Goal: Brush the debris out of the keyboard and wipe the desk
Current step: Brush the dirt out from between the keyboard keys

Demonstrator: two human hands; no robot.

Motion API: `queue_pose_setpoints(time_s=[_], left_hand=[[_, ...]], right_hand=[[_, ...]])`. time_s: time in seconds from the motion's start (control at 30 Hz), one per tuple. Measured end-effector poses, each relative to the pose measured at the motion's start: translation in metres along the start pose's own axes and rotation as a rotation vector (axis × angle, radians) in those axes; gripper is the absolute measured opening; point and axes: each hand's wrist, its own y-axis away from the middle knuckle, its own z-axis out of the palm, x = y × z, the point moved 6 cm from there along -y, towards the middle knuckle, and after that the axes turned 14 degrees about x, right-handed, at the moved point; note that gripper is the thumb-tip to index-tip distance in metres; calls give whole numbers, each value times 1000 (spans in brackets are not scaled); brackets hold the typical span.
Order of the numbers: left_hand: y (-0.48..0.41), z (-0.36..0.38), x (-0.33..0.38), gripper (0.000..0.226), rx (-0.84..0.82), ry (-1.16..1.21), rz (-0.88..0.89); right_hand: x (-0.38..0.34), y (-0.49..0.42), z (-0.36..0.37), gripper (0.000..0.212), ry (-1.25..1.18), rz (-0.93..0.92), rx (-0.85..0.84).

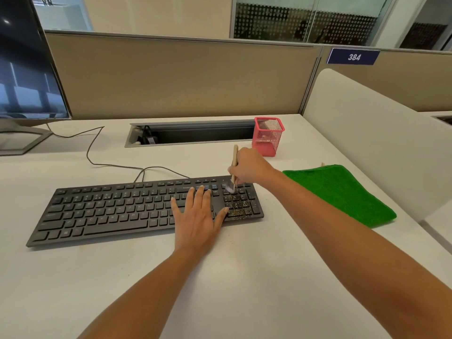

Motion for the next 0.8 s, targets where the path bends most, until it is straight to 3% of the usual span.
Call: queue_pose_setpoints(time_s=[0.1,0.23,0.3,0.37,0.53,0.7,0.8], left_hand=[[0,1,0,105,-8,-6,2],[0,-1,0,106,4,1,0],[0,-2,1,103,-4,-3,0],[0,-1,1,99,-6,-2,1],[0,-3,1,108,15,-18,5],[0,-1,0,96,6,-14,2],[0,-1,0,90,-6,-19,6]], right_hand=[[1,-2,-4,24,6,25,-69],[5,-11,-12,26,-166,73,159],[8,-8,-8,28,-226,91,195],[11,-5,-2,29,-199,91,145],[11,1,1,25,-88,108,-167],[0,-7,-10,28,-252,32,52],[-5,-1,-2,25,-344,-19,-39]])
